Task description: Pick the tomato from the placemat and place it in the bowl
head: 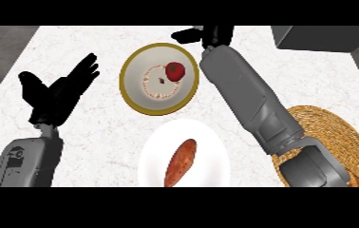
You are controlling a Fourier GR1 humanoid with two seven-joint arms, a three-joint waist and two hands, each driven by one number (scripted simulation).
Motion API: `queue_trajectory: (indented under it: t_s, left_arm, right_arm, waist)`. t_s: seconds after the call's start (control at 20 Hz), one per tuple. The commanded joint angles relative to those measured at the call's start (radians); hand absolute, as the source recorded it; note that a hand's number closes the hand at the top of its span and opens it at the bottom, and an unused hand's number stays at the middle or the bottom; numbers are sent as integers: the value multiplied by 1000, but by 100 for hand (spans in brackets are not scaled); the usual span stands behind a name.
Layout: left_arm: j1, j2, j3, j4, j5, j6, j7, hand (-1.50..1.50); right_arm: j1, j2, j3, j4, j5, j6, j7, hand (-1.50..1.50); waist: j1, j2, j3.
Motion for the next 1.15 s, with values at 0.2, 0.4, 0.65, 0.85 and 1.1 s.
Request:
queue_trajectory:
  t_s: [0.2, 0.4, 0.65, 0.85, 1.1]
  left_arm:
    - [57, 16, 48, 21, -20, 36, -30, 0]
    - [52, 25, 63, 4, -4, 38, 6, 0]
    - [117, 65, 95, -22, 28, -10, -14, 0]
    - [84, 44, 90, -42, 16, 37, 27, 0]
    - [141, 51, 104, -57, 44, 5, 8, 0]
  right_arm:
    - [170, -2, 63, -234, 27, 86, -134, -150]
    - [313, -20, 141, -454, 50, 140, -95, -150]
    - [456, -46, 195, -773, -19, 272, -103, -150]
    - [624, -54, 241, -1046, -82, 319, -100, -150]
    - [928, -148, 384, -1375, -39, 334, -69, 150]
  waist:
    - [-93, -32, 0]
    - [-117, -41, 1]
    - [-135, -51, 2]
    - [-149, -51, 3]
    - [-145, -48, 1]
